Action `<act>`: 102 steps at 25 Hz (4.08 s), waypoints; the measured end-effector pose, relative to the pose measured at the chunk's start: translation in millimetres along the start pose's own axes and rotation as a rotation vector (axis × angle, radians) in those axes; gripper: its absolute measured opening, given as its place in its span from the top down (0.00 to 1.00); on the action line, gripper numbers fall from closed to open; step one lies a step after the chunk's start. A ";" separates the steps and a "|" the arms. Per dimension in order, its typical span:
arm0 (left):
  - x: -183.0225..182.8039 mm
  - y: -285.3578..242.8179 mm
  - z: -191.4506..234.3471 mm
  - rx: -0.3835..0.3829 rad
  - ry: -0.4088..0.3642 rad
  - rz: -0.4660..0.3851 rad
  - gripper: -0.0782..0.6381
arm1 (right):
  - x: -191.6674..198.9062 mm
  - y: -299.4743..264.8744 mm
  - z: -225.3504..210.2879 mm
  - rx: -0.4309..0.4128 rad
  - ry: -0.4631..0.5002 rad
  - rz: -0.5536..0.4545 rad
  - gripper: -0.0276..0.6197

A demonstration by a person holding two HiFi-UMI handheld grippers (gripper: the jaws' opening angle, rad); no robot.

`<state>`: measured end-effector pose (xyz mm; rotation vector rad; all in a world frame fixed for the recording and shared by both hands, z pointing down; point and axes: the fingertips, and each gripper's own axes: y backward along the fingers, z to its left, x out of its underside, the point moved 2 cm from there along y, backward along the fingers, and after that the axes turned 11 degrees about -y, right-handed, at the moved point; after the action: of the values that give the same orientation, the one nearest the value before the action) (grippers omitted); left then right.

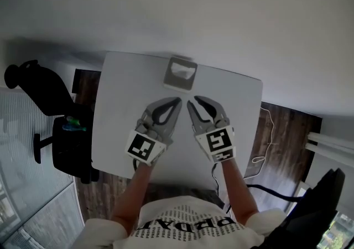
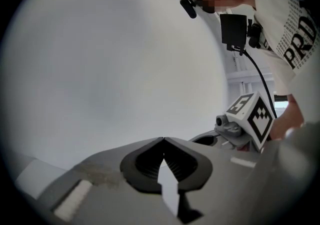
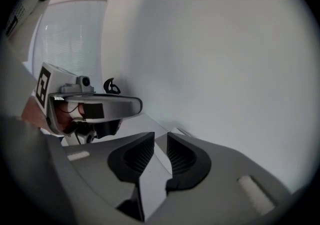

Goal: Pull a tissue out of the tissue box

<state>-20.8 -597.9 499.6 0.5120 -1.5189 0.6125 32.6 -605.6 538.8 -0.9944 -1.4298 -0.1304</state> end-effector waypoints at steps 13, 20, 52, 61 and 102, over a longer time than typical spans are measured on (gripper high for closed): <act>43.7 -36.0 30.0 0.000 0.000 0.023 0.90 | 12.0 -64.8 -41.2 0.036 -0.014 0.043 0.78; 61.0 -42.8 37.6 -0.012 0.026 0.025 0.90 | 26.2 -82.2 -56.7 0.069 -0.049 0.087 0.75; 103.3 -53.5 43.9 -0.013 0.096 0.053 0.90 | 44.5 -122.2 -97.9 0.100 -0.107 0.130 0.94; 97.5 -52.8 43.8 -0.007 0.090 0.052 0.90 | 38.3 -119.0 -94.8 0.091 -0.100 0.133 0.94; -49.1 43.9 -65.1 0.049 -0.039 -0.006 0.90 | -59.7 60.3 1.7 0.068 -0.065 -0.065 0.94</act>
<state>1.5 -524.5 447.6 0.5690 -1.5415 0.6394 56.5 -595.8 457.9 -0.9040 -1.5166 -0.0971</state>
